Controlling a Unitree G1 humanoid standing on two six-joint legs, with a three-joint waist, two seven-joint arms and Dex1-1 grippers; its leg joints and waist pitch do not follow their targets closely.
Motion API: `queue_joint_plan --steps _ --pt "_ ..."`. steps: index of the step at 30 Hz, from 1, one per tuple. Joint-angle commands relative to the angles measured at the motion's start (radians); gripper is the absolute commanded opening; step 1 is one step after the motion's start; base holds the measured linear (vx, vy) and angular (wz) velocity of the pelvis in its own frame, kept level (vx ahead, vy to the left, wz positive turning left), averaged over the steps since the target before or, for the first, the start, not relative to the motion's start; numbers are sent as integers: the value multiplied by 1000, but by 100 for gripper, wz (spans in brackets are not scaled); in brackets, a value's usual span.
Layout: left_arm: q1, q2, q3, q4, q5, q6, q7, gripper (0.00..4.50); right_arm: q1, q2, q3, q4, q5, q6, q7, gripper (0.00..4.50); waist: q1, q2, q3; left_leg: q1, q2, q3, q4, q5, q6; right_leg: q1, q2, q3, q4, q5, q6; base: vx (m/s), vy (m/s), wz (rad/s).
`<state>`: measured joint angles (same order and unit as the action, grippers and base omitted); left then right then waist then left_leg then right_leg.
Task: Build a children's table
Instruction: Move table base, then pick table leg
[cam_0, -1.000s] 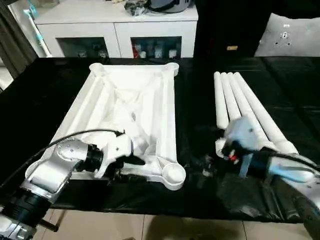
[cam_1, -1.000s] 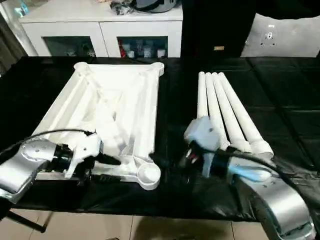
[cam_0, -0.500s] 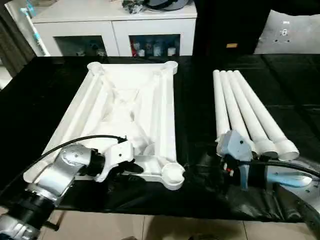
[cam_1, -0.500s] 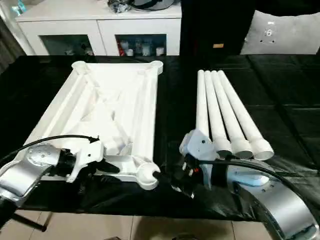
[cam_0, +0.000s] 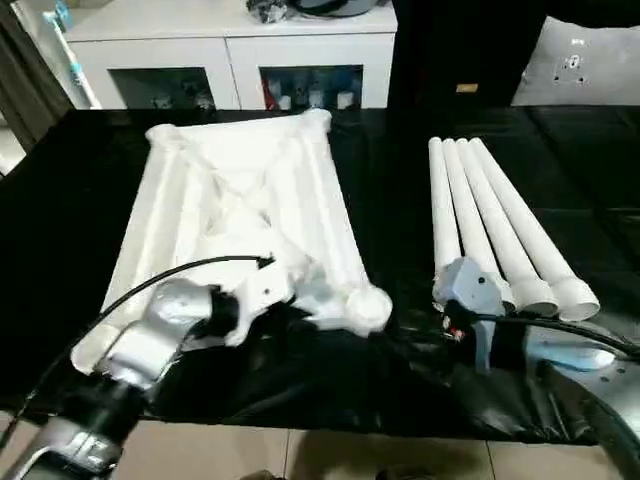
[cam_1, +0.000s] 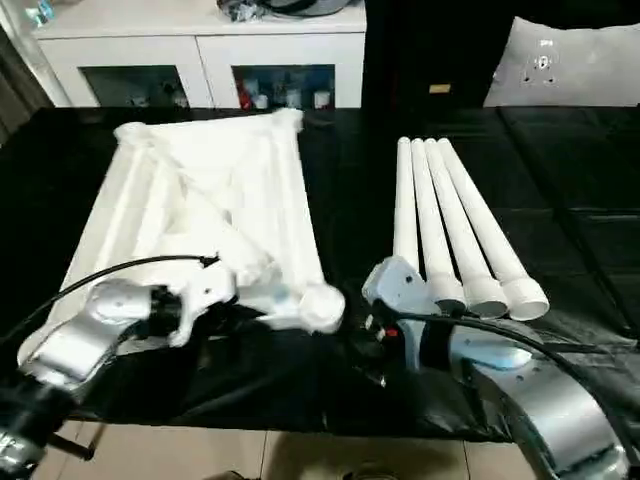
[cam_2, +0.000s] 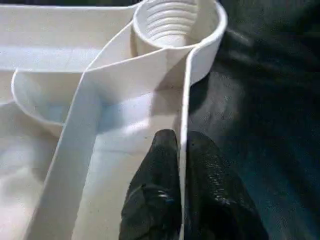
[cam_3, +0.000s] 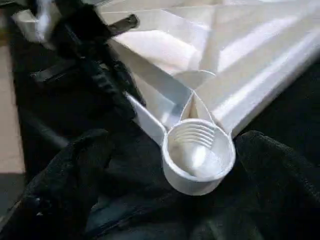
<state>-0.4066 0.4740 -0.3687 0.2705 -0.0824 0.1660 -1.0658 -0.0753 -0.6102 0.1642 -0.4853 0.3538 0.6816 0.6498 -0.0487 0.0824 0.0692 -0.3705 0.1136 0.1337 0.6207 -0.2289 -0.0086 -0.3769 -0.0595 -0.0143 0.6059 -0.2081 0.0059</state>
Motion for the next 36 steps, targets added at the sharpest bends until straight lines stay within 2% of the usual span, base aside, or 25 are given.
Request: queue_joint_plan --steps 1,3,5,6,8,10,11,13,14,15,16,17,18,19,22,25,27,28,29,34,35,36 --pt "-22 -10 -11 16 10 -19 -5 4 -28 52 -25 43 -30 -25 -77 450 6 -9 -54 1 96 -37 -90 -148 46 42 -90 45 -68 -86 -292 0 0 0" --pt "-25 -13 -16 19 12 -17 -13 4 -37 80 -39 57 -23 -22 -100 450 10 -12 -59 1 96 -33 -83 -99 68 48 -91 44 -63 -16 -305 0 0 0" --pt "-27 -18 -11 16 10 -14 -12 4 -51 104 -44 60 -30 -26 -129 450 11 -8 -61 1 97 -32 -82 -83 78 48 -92 43 -60 4 -313 0 0 0" --pt "-24 -18 2 -7 -8 0 -18 55 -85 149 -55 78 -52 -11 -194 450 11 -8 -62 3 98 -31 -83 -74 79 46 -90 40 -56 10 -319 0 0 0" --pt "-22 -17 7 -16 -15 4 -19 55 -103 172 -57 91 -61 -5 -223 450 12 -7 -62 7 99 -31 -84 -94 69 46 -89 40 -56 -1 -321 0 0 0" --pt "-11 -12 29 -65 -47 45 -21 74 -150 211 -55 145 -123 8 -321 450 14 -5 -65 9 99 -29 -84 -97 57 46 -89 40 -53 1 -326 0 0 0" --pt "-6 -11 38 -83 -53 51 -14 88 -178 232 -61 175 -145 48 -372 450 17 -5 -65 8 96 -28 -84 -93 47 44 -87 39 -53 -4 -326 0 0 0" --pt "-5 -11 42 -88 -55 52 -10 98 -190 240 -66 191 -153 68 -394 450 21 -5 -63 10 95 -25 -84 -106 34 46 -87 41 -56 -31 -321 0 0 0" --pt "4 -14 59 -114 -68 63 1 106 -230 267 -81 237 -154 124 -430 450 24 -13 -65 10 93 -22 -82 -102 32 47 -85 43 -56 -35 -318 0 0 0" --pt "4 -14 59 -114 -68 63 1 121 -231 267 -82 238 -154 125 -431 450 25 -8 -67 11 91 -23 -80 -93 29 48 -87 43 -51 -31 -322 0 0 0" --pt "21 -15 84 -167 -94 99 15 121 -291 301 -97 299 -156 187 -470 450 29 -11 -65 9 92 -22 -82 -92 27 47 -84 43 -55 -42 -315 0 0 0" --pt "24 -16 88 -177 -99 106 18 141 -303 307 -101 310 -156 196 -476 450 25 -12 -68 8 89 -23 -80 -80 20 48 -86 42 -47 -33 -322 0 0 0" --pt "37 -19 106 -218 -111 128 41 141 -347 322 -107 351 -165 228 -500 450 31 -10 -67 12 92 -21 -80 -81 16 45 -84 42 -52 -41 -315 0 0 0" --pt "37 -19 106 -219 -111 129 42 141 -349 322 -107 352 -165 230 -501 450 28 -10 -68 9 92 -22 -78 -75 12 47 -85 42 -47 -33 -319 0 0 0" --pt "44 -28 122 -251 -109 152 74 141 -377 334 -115 383 -180 256 -527 450 33 -7 -69 12 90 -16 -77 -61 11 45 -79 42 -47 -14 -306 0 0 0" --pt "51 -31 131 -294 -107 184 105 141 -401 350 -130 414 -198 278 -564 450 34 -7 -70 10 89 -17 -76 -40 10 49 -80 42 -44 18 -307 0 0 0" --pt "68 -38 138 -358 -124 226 132 141 -429 374 -160 452 -215 328 -616 450 33 0 -69 10 87 -18 -76 -46 -2 49 -77 40 -44 10 -304 0 0 0" --pt "68 -38 138 -358 -124 226 132 141 -429 374 -160 452 -215 328 -616 450 31 -3 -70 10 87 -17 -76 -48 -5 50 -77 40 -44 12 -306 0 0 0" --pt "81 -51 146 -375 -132 239 151 141 -443 379 -168 478 -235 349 -647 450 31 2 -72 11 86 -17 -74 -43 -9 50 -77 40 -43 15 -306 0 0 0" --pt "107 -93 171 -395 -126 240 239 141 -466 376 -188 482 -234 370 -661 450 29 -1 -72 8 84 -15 -73 -63 -12 53 -74 41 -47 -3 -296 0 0 0" --pt "112 -96 167 -400 -128 247 242 141 -470 375 -192 484 -226 375 -652 450 30 -16 -73 8 85 -13 -73 -60 -6 54 -74 42 -48 -7 -297 0 0 0" --pt "115 -96 164 -404 -130 254 243 141 -472 375 -194 487 -221 379 -646 450 31 -10 -72 7 85 -14 -73 -52 0 54 -76 42 -46 -11 -297 0 0 0"
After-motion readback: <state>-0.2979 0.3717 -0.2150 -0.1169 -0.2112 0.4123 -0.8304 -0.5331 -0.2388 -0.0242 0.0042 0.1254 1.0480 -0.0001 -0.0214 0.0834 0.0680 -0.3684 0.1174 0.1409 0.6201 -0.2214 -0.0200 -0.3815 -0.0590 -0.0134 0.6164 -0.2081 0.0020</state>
